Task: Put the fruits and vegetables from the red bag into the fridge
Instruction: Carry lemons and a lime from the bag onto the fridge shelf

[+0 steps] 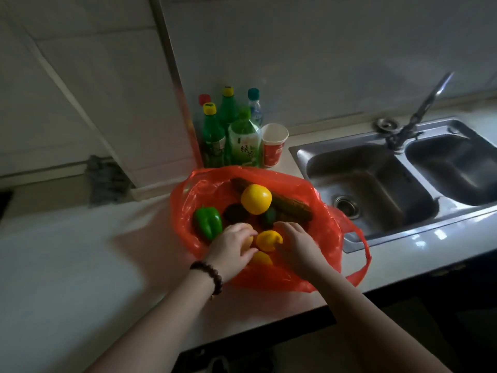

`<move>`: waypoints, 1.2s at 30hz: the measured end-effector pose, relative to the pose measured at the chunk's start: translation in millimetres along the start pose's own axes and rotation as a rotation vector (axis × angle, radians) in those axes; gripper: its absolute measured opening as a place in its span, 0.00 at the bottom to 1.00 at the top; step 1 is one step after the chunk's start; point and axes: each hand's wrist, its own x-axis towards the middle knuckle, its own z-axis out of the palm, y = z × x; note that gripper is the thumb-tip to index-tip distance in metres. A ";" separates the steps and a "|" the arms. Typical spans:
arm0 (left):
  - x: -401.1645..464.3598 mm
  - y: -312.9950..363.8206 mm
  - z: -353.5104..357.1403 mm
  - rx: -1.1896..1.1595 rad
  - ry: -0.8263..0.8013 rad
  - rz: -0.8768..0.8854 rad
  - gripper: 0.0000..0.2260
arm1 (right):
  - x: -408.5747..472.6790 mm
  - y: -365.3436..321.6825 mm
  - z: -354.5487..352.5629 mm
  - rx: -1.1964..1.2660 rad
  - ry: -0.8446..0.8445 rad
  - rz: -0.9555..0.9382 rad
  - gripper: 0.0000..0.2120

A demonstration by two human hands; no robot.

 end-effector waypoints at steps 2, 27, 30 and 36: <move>2.0 -1.7 12.5 0.043 -0.041 0.046 0.17 | 5.5 3.0 6.7 -0.004 -0.040 -0.056 0.25; -7.3 -4.5 59.5 0.309 -0.199 -0.105 0.26 | 24.0 26.8 24.8 -0.267 -0.120 -0.067 0.25; -8.9 -2.7 64.0 0.319 -0.183 -0.113 0.27 | 17.0 31.1 21.1 -0.258 -0.137 -0.052 0.28; -17.3 3.8 52.5 -0.023 0.055 -0.251 0.23 | 7.8 20.3 5.1 0.011 -0.007 0.019 0.24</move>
